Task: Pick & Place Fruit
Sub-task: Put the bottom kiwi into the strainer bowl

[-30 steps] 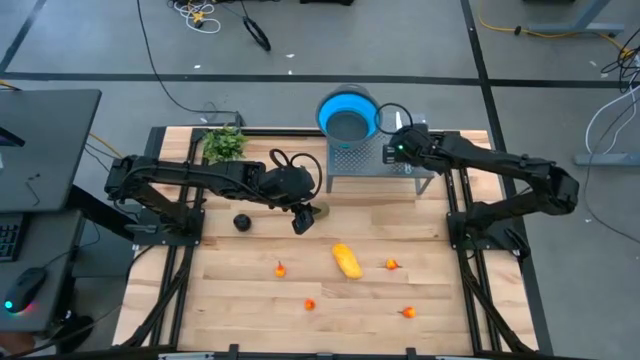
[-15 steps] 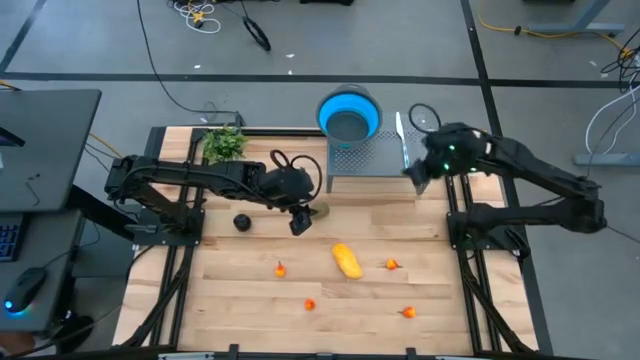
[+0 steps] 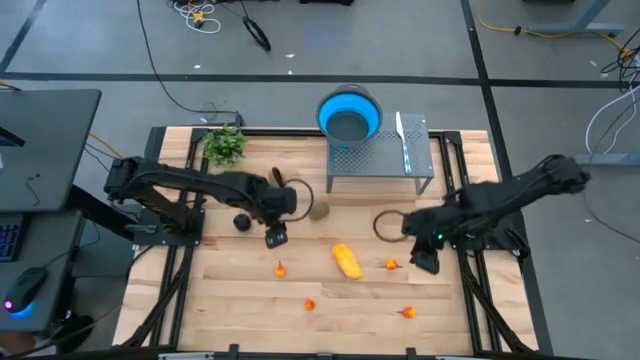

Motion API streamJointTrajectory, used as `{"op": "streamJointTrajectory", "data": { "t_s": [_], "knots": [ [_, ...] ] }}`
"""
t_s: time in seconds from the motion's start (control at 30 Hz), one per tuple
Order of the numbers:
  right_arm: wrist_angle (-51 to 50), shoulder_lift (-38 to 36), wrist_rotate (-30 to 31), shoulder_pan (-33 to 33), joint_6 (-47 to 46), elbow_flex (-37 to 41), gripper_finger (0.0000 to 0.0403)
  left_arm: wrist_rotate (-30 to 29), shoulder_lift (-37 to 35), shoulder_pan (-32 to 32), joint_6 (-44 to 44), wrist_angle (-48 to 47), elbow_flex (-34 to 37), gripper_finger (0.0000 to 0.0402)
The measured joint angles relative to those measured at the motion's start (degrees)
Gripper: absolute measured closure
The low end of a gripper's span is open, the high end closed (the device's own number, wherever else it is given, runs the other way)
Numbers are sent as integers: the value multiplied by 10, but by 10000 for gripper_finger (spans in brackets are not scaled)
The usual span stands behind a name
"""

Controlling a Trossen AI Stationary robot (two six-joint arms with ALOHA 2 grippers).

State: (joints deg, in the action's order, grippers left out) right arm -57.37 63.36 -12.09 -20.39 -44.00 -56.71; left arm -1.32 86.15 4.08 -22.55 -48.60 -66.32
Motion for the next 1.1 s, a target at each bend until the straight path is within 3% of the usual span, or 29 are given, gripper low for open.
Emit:
{"op": "streamJointTrajectory", "data": {
  "t_s": [0.2,0.3,0.43,0.6,0.73,0.9,1.1],
  "knots": [
    [1,-1,63,-42,-56,20,271,-74,1,29,-41,334,158,167],
    [-1,-13,63,-47,-66,20,271,-149,1,33,-31,449,190,160],
    [-11,-30,63,-48,-63,20,271,-254,24,33,45,564,198,135],
    [-32,-49,76,-48,-63,20,271,-264,99,3,67,623,199,98],
    [-37,-59,76,-47,-81,20,271,-307,135,-14,47,620,192,89],
    [-37,-63,77,-47,-89,20,271,-252,163,-28,49,644,191,93],
    [-31,-64,95,-47,-108,20,271,-244,195,-28,50,666,191,96]
  ]
}}
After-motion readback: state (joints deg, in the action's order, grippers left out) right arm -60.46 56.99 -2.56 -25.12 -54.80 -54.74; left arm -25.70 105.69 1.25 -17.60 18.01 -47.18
